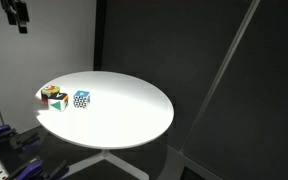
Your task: Move one square plush toy to the right.
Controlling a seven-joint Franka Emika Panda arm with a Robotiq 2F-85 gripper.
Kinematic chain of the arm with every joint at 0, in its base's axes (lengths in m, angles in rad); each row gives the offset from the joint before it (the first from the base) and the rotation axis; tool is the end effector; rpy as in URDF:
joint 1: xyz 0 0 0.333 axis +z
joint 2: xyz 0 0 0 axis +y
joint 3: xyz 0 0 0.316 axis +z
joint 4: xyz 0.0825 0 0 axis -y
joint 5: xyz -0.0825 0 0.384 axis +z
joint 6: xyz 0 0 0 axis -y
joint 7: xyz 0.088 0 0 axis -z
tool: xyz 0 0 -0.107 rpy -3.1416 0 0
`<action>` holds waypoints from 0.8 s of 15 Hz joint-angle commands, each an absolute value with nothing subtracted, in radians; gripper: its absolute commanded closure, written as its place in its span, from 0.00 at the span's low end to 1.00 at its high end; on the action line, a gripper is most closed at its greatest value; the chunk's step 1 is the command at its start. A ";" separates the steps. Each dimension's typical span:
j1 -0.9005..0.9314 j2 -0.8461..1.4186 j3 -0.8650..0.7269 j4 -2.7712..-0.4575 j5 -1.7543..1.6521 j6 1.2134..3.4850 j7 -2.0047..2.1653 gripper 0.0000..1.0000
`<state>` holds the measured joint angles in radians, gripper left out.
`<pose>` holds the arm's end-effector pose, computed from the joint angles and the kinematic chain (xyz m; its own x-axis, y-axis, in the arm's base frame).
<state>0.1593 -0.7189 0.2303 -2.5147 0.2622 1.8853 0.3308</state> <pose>0.3124 0.1582 0.5141 0.9971 -0.0648 0.0393 -0.0595 -0.9906 -0.1233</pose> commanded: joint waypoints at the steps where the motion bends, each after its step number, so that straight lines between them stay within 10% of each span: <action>1: 0.153 -0.719 0.234 -2.511 0.265 1.882 0.328 0.00; 12: 0.148 -0.680 0.223 -2.489 0.266 1.904 0.306 0.00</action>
<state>0.1584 -0.7164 0.2303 -2.5130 0.2622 1.8872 0.3292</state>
